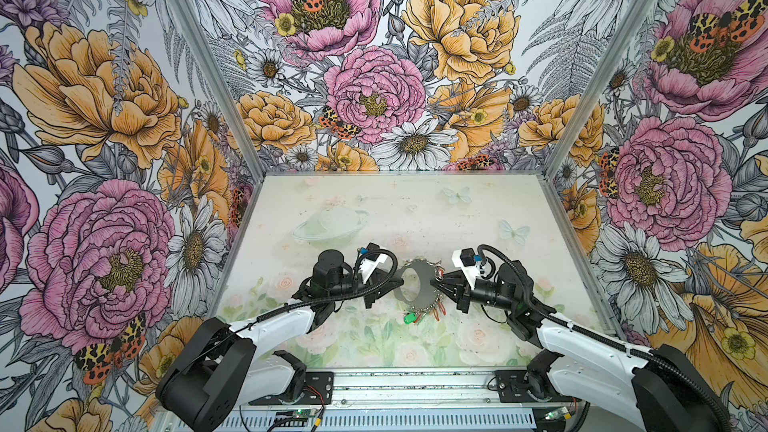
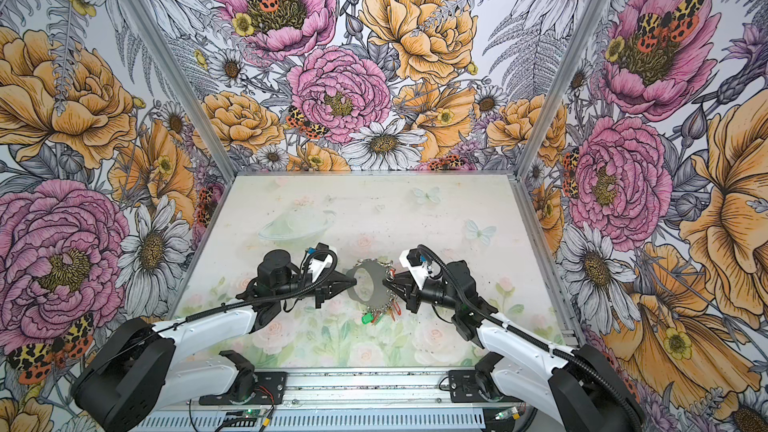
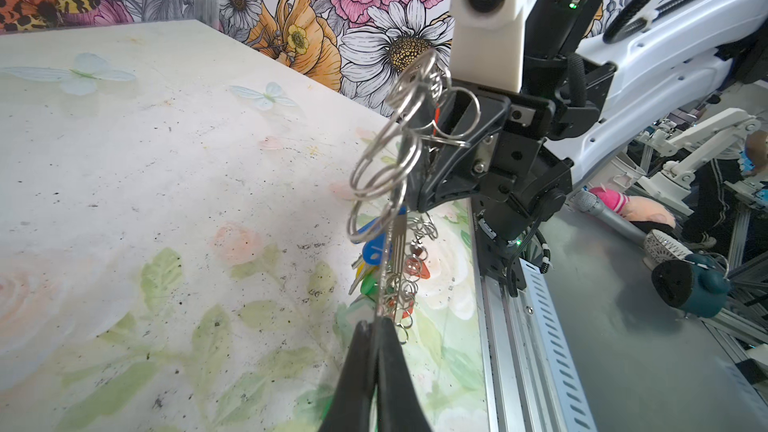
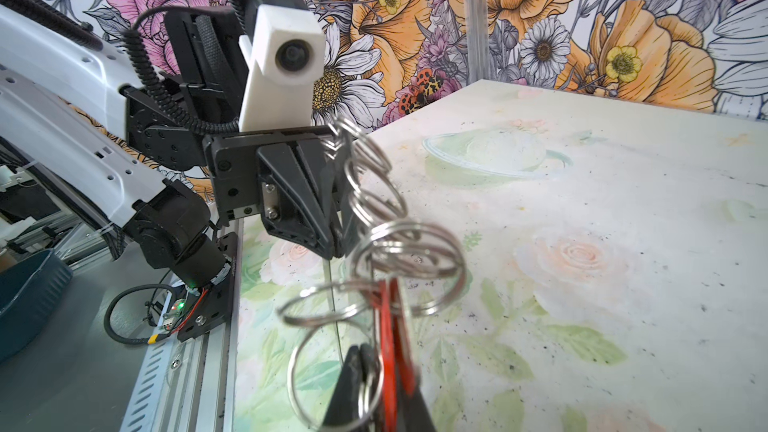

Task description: Put the keys on the keyring

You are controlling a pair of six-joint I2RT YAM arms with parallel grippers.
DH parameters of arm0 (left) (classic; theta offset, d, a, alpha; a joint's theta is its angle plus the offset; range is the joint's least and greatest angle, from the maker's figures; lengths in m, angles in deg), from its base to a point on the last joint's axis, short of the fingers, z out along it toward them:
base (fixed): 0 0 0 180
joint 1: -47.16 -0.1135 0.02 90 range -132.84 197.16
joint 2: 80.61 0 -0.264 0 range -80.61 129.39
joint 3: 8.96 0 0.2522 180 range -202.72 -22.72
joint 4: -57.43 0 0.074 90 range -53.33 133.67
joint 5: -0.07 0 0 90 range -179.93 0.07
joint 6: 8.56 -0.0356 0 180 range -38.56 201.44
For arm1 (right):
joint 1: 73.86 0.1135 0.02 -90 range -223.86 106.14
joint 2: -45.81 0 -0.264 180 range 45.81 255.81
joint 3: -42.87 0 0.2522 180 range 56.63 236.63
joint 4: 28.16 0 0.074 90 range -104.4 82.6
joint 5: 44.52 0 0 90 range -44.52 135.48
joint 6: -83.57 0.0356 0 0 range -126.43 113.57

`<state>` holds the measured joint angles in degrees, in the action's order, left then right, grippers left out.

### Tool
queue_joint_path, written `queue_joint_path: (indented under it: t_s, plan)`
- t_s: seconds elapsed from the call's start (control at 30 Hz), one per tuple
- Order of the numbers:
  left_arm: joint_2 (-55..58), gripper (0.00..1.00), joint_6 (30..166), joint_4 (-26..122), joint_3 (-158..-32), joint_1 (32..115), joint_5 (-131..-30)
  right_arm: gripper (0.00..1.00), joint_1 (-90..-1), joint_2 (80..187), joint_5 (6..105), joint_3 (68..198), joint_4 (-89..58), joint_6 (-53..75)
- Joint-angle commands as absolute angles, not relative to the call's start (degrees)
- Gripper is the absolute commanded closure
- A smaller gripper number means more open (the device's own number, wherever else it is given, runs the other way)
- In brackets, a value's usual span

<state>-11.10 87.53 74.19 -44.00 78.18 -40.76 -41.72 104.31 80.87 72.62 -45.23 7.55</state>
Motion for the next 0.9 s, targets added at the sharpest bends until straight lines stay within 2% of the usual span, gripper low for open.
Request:
queue_joint_path:
  t_s: [0.0, 0.1, 0.2, 0.33, 0.47, 0.7, 0.77, 0.87]
  plan:
    - [-11.31, 1.0, 88.98, 75.67, -46.04, 79.05, -46.42, 0.65, -41.5, 101.94, 75.22, 72.57, -48.96, 6.36]
    - [-12.11, 1.0, 88.65, 71.45, -47.85, 79.06, -51.69, 0.51, -41.53, 98.44, 64.35, 70.69, -47.76, 5.79]
    - [-12.78, 1.0, 89.55, 65.75, -51.03, 79.17, -60.29, 0.42, -41.54, 92.89, 53.38, 69.16, -43.94, 4.78]
    - [-13.67, 1.0, 88.13, 48.7, -60.14, 79.86, -76.88, 0.41, -41.6, 86.44, 43.05, 69.84, -35.62, 2.97]
    - [-8.47, 1.0, 83.76, 22.38, -77.38, 81.03, -96.92, 0.41, -41.6, 83.69, 32.99, 70.15, -29.89, 2.8]
    - [7.37, 1.0, 73.83, -5.82, -99.91, 80.37, -124.21, 0.42, -41.59, 83.59, 33.43, 68.68, -30.11, 4.01]
    - [12.94, 1.0, 71.47, -9.92, -103.94, 79.31, -130.41, 0.43, -41.59, 83.15, 33.54, 68.37, -30.22, 4.28]
    - [17.36, 1.0, 69.92, -10.29, -106.47, 77.62, -134.5, 0.42, -41.56, 82.12, 34.66, 67.97, -29.9, 4.55]
